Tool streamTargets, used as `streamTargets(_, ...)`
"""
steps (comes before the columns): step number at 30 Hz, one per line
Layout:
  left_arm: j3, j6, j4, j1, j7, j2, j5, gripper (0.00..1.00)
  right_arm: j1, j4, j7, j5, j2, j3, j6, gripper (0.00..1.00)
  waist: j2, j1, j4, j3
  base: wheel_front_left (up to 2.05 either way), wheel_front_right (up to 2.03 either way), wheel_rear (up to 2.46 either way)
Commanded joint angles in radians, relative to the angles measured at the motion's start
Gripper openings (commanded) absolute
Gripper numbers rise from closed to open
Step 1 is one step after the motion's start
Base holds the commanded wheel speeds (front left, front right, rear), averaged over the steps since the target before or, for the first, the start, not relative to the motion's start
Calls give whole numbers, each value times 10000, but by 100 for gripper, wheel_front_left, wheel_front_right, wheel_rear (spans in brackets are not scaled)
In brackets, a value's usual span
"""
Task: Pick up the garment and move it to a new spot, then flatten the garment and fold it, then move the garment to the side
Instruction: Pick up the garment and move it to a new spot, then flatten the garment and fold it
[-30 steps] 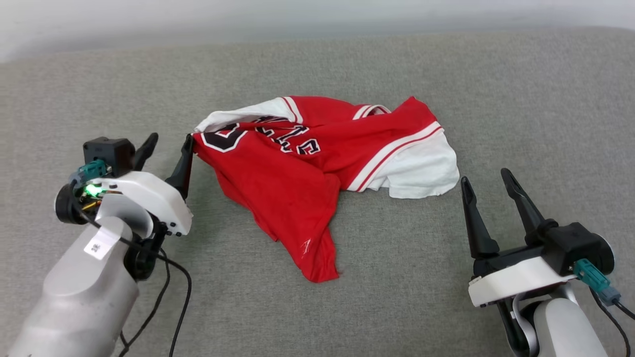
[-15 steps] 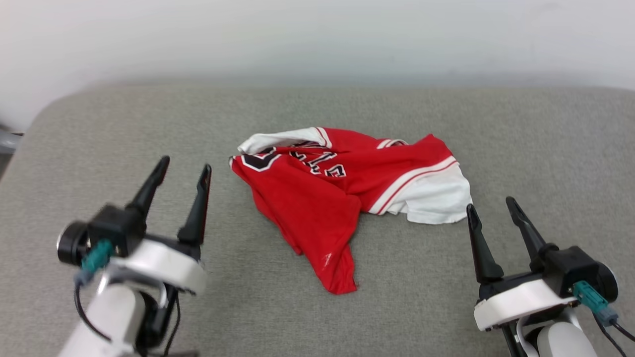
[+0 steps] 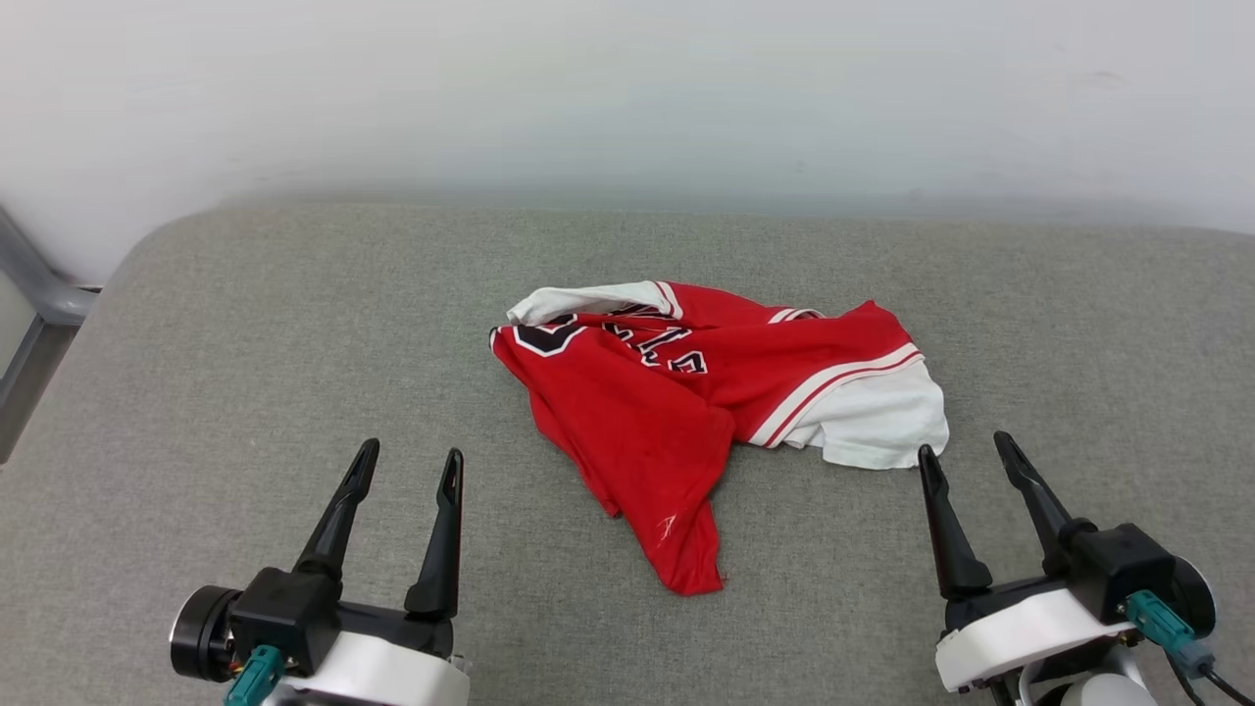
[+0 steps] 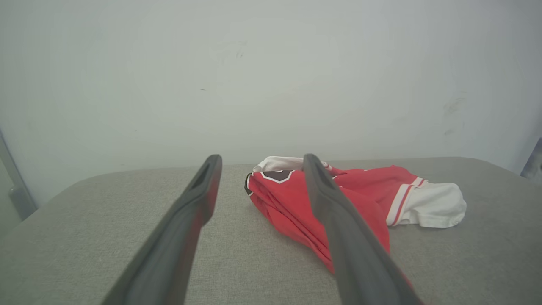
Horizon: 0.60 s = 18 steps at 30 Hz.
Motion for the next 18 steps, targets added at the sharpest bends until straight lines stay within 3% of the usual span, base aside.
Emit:
streamTargets(1, 118, -137, -17, 64, -26, -71, 142, 100, 91, -43, -24, 59, 16, -20, -7, 100, -1, 1, 31, 23, 0, 0, 0)
streamTargets(6, 480, -511, 42, -131, -26, -349, 501, 100, 74, -1, -23, -32, 17, 142, -7, 100, -1, 1, 202, 199, 0, 0, 0)
streamTargets(10, 567, -738, 131, -329, -26, -563, 741, 100, -408, 4, 587, 161, -179, 1011, -5, 100, -1, 1, 489, 397, 0, 0, 0)
streamTargets(11, 579, -773, 146, -375, -26, -622, 784, 100, -540, -13, 966, 336, -371, 1418, -7, 100, -1, 1, 574, 449, 0, 0, 0)
streamTargets(12, 621, -874, 204, -475, -26, -778, 885, 100, -1094, -123, 2372, 911, -964, 2660, -7, 100, -1, 1, 855, 622, 0, 0, 0)
streamTargets(18, 670, -1037, 353, -648, -27, -1016, 969, 100, -2769, 10, 6147, 2549, -2204, 4953, -8, 100, -1, 1, 1490, 963, 0, 0, 0)
